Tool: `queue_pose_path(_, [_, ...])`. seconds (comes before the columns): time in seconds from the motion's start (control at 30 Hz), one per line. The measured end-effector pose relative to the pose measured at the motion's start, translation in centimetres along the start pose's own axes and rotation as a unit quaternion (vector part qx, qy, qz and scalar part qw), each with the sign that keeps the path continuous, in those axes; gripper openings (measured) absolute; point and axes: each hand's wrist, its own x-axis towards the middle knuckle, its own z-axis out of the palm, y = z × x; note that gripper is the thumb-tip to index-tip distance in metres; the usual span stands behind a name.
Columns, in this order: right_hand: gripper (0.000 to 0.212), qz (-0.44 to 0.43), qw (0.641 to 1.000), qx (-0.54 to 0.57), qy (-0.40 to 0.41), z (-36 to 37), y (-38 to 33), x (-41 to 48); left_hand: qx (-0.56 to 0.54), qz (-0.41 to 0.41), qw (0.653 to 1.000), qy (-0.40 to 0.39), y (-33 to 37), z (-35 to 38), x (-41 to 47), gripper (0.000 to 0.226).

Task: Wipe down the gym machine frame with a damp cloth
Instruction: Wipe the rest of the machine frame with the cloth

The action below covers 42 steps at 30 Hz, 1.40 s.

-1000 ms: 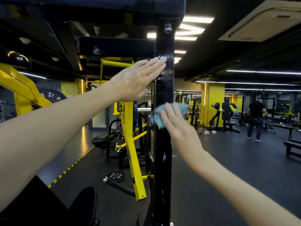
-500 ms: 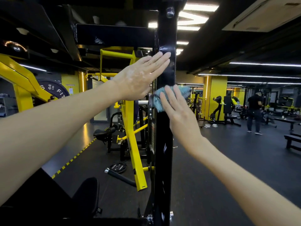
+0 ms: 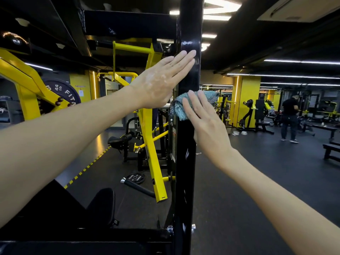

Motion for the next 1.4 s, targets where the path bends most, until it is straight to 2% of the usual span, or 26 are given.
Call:
queue_pose_path(0.1, [0.06, 0.002, 1.0, 0.004, 0.0, 1.5, -1.9, -4.2, -0.011, -0.012, 1.0, 0.005, 0.5, 0.4, -0.1, 0.075])
queue_pose_path(0.27, [0.054, -0.047, 0.996, -0.001, -0.075, 1.7, -3.8, -12.5, -0.016, -0.027, 0.999, 0.013, 1.0, 0.6, -0.1, 0.076])
queue_pose_path(0.4, [0.053, -0.072, 0.992, -0.031, -0.098, 0.6, -2.1, -8.7, -0.013, -0.027, 1.0, 0.009, 1.8, 0.6, -0.5, 0.078])
queue_pose_path(0.57, [0.056, 0.01, 0.999, -0.014, -0.044, 0.5, -1.7, -3.4, -0.027, -0.012, 1.0, 0.007, 3.2, 1.5, -2.2, 0.08])
queue_pose_path(0.67, [0.053, 0.003, 0.999, 0.004, -0.035, 1.8, -3.5, -7.1, -0.039, 0.001, 0.999, 0.017, 4.0, 2.4, -3.4, 0.083])
queue_pose_path(0.83, [0.055, -0.06, 0.994, -0.002, -0.092, 2.0, -4.8, -14.1, -0.049, 0.001, 0.998, 0.029, 5.0, 3.1, -4.0, 0.08])
queue_pose_path(0.9, [0.054, -0.072, 0.992, -0.007, -0.1, 1.4, -3.9, -12.7, -0.056, 0.0, 0.998, 0.028, 5.0, 2.9, -4.1, 0.079])
queue_pose_path(1.1, [0.055, 0.006, 0.998, -0.009, -0.055, 0.3, -1.7, -4.2, -0.071, 0.0, 0.997, 0.021, 4.7, 2.7, -4.0, 0.082])
queue_pose_path(1.23, [0.044, 0.005, 0.999, 0.002, -0.034, 1.9, -4.3, -9.6, -0.073, 0.007, 0.997, 0.028, 5.7, 3.2, -4.5, 0.082])
queue_pose_path(1.4, [0.044, -0.061, 0.993, 0.008, -0.104, 2.2, -6.1, -18.4, -0.053, 0.024, 0.998, 0.021, 7.7, 3.9, -6.4, 0.08])
